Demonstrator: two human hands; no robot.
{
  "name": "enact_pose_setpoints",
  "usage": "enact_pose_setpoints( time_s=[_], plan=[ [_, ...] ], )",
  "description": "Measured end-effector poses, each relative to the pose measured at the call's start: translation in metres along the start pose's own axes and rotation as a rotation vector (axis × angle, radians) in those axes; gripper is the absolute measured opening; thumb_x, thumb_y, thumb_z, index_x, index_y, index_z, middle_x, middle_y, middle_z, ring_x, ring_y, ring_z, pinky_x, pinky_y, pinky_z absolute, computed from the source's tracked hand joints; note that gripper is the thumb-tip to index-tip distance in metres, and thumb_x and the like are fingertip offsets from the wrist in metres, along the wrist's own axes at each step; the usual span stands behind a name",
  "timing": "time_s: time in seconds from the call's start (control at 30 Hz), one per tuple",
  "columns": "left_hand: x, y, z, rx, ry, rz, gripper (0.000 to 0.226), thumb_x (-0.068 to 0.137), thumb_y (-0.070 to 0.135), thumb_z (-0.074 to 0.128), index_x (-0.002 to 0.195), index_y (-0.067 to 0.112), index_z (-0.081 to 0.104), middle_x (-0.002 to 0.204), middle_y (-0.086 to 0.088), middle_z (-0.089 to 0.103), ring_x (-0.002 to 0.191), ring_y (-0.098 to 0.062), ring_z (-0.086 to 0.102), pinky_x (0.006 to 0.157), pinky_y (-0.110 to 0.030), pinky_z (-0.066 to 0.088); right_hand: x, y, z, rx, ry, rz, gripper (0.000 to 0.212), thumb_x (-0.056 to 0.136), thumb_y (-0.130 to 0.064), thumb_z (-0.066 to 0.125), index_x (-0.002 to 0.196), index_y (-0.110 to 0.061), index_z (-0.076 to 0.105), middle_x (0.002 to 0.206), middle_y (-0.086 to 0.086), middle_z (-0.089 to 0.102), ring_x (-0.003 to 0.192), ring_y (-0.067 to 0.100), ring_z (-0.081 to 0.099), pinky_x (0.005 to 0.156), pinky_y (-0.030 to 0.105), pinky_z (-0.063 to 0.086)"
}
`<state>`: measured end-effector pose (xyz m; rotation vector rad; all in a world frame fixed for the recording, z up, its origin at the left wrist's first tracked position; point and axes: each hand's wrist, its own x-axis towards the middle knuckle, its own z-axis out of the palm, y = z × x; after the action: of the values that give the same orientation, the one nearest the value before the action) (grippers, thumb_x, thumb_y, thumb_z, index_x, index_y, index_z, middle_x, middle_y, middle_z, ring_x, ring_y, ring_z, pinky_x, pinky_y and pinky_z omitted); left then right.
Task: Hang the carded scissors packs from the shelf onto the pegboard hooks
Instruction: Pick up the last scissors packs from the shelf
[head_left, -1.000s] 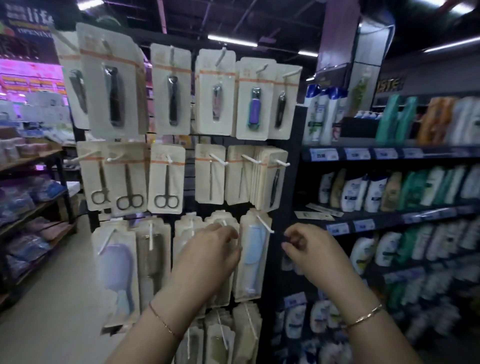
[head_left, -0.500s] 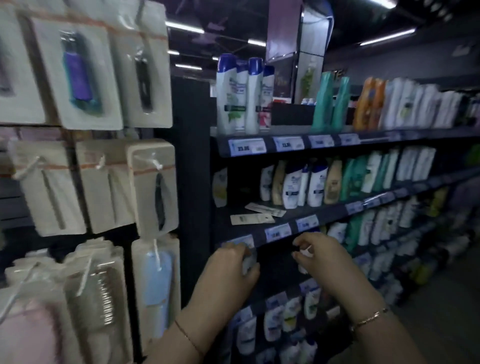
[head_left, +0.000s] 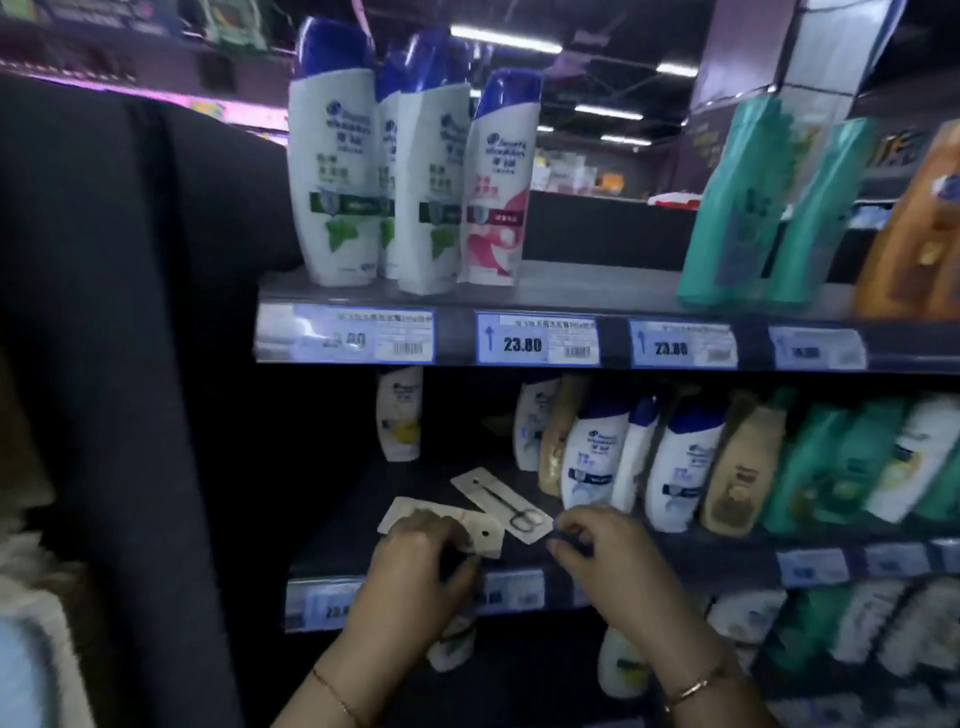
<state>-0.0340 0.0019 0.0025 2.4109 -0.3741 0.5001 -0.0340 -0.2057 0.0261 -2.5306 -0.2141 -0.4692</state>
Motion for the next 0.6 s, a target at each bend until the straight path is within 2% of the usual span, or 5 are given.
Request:
enact_pose_setpoints(
  time_s=[0.13, 0.3, 0.4, 0.5, 0.6],
  plan=[
    [0.016, -0.006, 0.011, 0.069, 0.071, -0.098, 0.018, 0.082, 0.04, 0.064, 0.092, 0.025, 0.066, 0.093, 0.01, 0.058, 0.094, -0.014, 0.054, 0.084, -0.029, 0.044, 0.028, 0.009, 0.023, 0.08, 0.02, -0.031, 0.022, 0.084, -0.029, 0.069, 0.099, -0.013, 0.072, 0.093, -0.001, 0.064, 0.081, 0.008, 0.053, 0.071, 0.017, 0.04],
    [0.03, -0.026, 0.01, 0.052, 0.115, -0.219, 0.024, 0.081, 0.041, 0.067, 0.099, 0.026, 0.068, 0.098, 0.006, 0.06, 0.1, -0.019, 0.056, 0.091, -0.039, 0.046, 0.042, 0.014, 0.04, 0.156, 0.07, 0.036, 0.022, 0.078, -0.028, 0.076, 0.077, -0.006, 0.071, 0.076, 0.005, 0.065, 0.066, 0.014, 0.056, 0.063, 0.032, 0.049],
    [0.04, -0.037, 0.009, 0.026, 0.07, -0.254, 0.034, 0.076, 0.043, 0.073, 0.104, 0.025, 0.067, 0.102, 0.005, 0.061, 0.102, -0.019, 0.055, 0.093, -0.041, 0.046, 0.045, 0.02, 0.045, 0.201, 0.052, 0.049, 0.027, 0.074, -0.029, 0.077, 0.062, -0.009, 0.064, 0.063, 0.005, 0.059, 0.059, 0.017, 0.054, 0.054, 0.031, 0.041],
    [0.049, -0.047, 0.007, 0.007, -0.043, -0.243, 0.049, 0.068, 0.047, 0.079, 0.111, 0.026, 0.066, 0.109, 0.006, 0.063, 0.109, -0.019, 0.054, 0.097, -0.042, 0.043, 0.047, 0.023, 0.048, 0.208, 0.049, 0.07, 0.029, 0.072, -0.03, 0.078, 0.06, -0.01, 0.061, 0.066, 0.009, 0.06, 0.066, 0.022, 0.055, 0.056, 0.03, 0.037],
    [0.054, -0.055, 0.006, 0.075, -0.128, -0.243, 0.061, 0.065, 0.055, 0.076, 0.12, 0.033, 0.062, 0.123, 0.011, 0.062, 0.119, -0.016, 0.046, 0.098, -0.034, 0.033, 0.046, 0.02, 0.049, 0.211, 0.027, 0.081, 0.032, 0.071, -0.03, 0.078, 0.059, -0.006, 0.06, 0.064, 0.013, 0.061, 0.066, 0.025, 0.056, 0.056, 0.032, 0.04]
  ],
)
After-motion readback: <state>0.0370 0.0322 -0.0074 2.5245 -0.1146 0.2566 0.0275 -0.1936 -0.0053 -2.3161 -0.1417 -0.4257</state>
